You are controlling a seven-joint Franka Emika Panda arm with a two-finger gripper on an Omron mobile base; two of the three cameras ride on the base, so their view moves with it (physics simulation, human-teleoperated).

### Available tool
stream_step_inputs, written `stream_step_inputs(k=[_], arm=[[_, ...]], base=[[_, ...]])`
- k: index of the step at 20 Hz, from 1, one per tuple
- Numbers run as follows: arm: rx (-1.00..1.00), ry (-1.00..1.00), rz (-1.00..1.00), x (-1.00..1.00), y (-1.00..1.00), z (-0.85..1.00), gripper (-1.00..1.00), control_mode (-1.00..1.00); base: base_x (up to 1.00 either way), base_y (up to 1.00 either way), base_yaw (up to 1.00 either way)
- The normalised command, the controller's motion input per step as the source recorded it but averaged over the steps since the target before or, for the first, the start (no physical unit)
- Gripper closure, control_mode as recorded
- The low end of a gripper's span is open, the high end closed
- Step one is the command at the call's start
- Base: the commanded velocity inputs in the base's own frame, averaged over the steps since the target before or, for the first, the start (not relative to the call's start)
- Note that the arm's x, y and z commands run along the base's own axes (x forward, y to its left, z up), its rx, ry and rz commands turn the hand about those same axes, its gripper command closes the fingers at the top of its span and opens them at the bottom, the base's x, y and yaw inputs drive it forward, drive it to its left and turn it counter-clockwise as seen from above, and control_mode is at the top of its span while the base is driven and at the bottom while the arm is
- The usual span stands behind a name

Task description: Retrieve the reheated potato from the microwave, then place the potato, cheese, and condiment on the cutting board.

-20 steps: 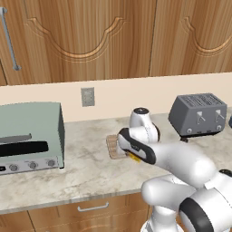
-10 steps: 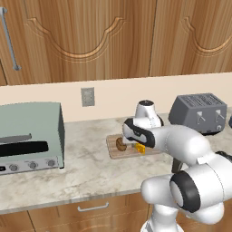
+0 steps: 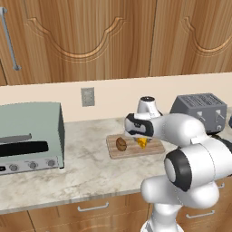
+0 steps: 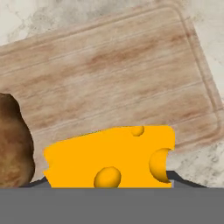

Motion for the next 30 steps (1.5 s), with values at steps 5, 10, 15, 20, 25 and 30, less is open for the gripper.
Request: stream_step_inputs(k=[5, 10, 15, 20, 25, 30], arm=[[0.02, 0.00, -0.11, 0.35, 0.04, -0.04, 1.00, -1.00], [0.04, 0.00, -0.10, 0.21, 0.07, -0.13, 1.00, -1.00], [0.03, 0.00, -0.10, 0.13, 0.04, -0.16, 1.00, -1.00], [0.04, 0.00, -0.08, 0.06, 0.02, -0.13, 1.00, -1.00], [0.03, 0.00, -0.05, 0.02, 0.04, -0.08, 1.00, -1.00], [0.00, 0.00, -0.03, 0.00, 0.11, -0.04, 1.00, -1.00]], base=[[0.00, 0.00, 0.00], [0.00, 0.00, 0.00], [0.00, 0.00, 0.00], [0.00, 0.00, 0.00], [0.00, 0.00, 0.00], [0.00, 0.00, 0.00]])
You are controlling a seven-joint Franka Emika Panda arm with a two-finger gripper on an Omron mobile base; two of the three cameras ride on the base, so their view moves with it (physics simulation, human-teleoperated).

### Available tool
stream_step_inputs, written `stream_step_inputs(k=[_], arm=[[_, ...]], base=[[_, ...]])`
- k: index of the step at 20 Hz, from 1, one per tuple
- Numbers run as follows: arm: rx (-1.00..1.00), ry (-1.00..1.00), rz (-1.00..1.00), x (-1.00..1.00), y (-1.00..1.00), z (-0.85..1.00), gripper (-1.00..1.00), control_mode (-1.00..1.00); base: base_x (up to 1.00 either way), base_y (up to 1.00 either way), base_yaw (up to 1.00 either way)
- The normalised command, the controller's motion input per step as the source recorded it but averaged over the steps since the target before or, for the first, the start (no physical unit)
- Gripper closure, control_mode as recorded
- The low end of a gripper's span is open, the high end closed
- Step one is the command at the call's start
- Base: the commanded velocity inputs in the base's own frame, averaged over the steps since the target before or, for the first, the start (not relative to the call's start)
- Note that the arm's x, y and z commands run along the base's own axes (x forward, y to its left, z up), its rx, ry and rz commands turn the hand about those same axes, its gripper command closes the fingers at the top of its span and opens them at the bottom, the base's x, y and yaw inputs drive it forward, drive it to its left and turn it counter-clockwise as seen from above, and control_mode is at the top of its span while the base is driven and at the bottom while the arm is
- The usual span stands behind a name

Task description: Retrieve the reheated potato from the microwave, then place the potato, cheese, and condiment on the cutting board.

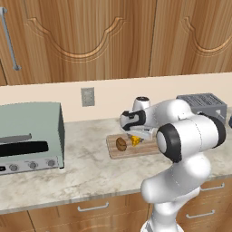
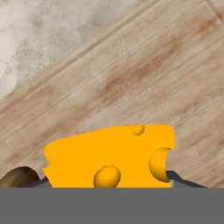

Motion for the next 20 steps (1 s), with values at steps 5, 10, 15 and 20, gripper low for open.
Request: stream_step_inputs(k=[5, 10, 15, 20], arm=[[0.00, 0.00, -0.02, 0.00, 0.15, -0.03, 1.00, -1.00], [0.00, 0.00, -0.04, 0.00, 0.06, -0.12, 1.00, -1.00], [0.00, 0.00, -0.04, 0.10, -0.02, -0.27, 1.00, -1.00], [0.00, 0.00, -0.04, 0.09, 0.00, -0.14, 1.00, -1.00]], base=[[0.00, 0.00, 0.00], [0.00, 0.00, 0.00], [0.00, 0.00, 0.00], [0.00, 0.00, 0.00]])
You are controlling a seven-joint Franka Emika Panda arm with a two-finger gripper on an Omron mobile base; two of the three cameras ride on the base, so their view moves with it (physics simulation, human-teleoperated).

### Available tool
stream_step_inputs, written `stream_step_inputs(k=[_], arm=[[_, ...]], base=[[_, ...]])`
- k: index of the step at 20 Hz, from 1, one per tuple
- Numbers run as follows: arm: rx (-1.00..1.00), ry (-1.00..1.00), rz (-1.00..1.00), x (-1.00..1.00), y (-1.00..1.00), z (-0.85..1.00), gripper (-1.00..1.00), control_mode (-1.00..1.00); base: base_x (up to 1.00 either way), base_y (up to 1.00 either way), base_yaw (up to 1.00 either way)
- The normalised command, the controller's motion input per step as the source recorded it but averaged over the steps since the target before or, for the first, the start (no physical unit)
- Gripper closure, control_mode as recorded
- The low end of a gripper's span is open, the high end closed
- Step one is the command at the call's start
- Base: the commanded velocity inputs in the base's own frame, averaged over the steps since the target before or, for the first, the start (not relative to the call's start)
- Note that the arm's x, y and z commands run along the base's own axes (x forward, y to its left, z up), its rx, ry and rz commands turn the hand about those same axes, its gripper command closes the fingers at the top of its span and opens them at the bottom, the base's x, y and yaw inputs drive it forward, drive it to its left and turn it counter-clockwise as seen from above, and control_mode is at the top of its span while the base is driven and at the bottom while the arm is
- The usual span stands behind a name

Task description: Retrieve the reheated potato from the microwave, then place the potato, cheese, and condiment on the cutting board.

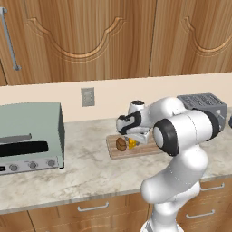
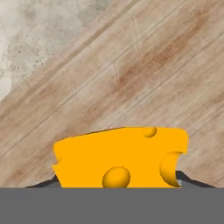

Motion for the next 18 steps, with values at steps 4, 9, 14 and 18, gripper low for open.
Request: stream_step_inputs(k=[4, 9, 14, 18], arm=[[0.00, 0.00, -0.04, 0.03, 0.00, -0.08, 1.00, -1.00], [0.00, 0.00, -0.03, -0.01, 0.00, -0.06, -1.00, -1.00], [0.00, 0.00, -0.01, -0.05, -0.01, 0.05, -1.00, -1.00], [0.00, 0.00, -0.02, -0.14, 0.00, 0.20, -1.00, -1.00]], base=[[0.00, 0.00, 0.00], [0.00, 0.00, 0.00], [0.00, 0.00, 0.00], [0.00, 0.00, 0.00]])
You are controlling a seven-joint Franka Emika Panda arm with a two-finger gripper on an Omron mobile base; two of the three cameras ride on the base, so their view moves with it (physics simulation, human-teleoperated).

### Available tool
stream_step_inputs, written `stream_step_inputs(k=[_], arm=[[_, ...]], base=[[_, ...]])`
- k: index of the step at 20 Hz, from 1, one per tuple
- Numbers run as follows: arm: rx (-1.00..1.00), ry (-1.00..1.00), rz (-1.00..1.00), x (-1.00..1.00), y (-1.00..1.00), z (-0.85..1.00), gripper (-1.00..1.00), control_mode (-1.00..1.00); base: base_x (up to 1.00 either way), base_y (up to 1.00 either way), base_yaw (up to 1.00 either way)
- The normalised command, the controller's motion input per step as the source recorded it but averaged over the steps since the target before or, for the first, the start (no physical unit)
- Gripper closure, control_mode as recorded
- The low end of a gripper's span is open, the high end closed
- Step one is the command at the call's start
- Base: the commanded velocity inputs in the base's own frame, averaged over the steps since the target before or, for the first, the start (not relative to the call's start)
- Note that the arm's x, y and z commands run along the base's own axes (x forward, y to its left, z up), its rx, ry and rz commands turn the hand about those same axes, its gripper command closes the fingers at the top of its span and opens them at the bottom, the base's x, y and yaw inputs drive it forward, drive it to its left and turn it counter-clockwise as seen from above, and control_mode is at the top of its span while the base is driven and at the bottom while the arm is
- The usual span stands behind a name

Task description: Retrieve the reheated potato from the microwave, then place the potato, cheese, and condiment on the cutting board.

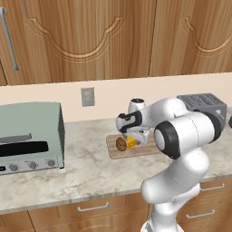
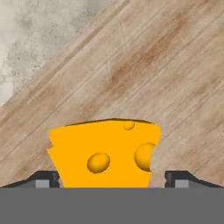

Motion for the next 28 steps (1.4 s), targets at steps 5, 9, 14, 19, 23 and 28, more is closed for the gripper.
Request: stream_step_inputs(k=[5, 9, 14, 19, 23, 28], arm=[[0.00, 0.01, -0.06, -0.08, -0.01, 0.32, -1.00, -1.00], [0.00, 0.00, -0.06, -0.31, -0.04, 0.27, -1.00, -1.00], [0.00, 0.00, -0.02, -0.43, -0.02, 0.11, -1.00, -1.00], [0.00, 0.00, 0.00, -0.45, 0.00, 0.18, -1.00, -1.00], [0.00, 0.00, 0.00, -0.47, -0.05, 0.26, -1.00, -1.00], [0.00, 0.00, 0.00, -0.51, -0.16, 0.40, -1.00, -1.00]], base=[[0.00, 0.00, 0.00], [0.00, 0.00, 0.00], [0.00, 0.00, 0.00], [0.00, 0.00, 0.00], [0.00, 0.00, 0.00], [0.00, 0.00, 0.00]])
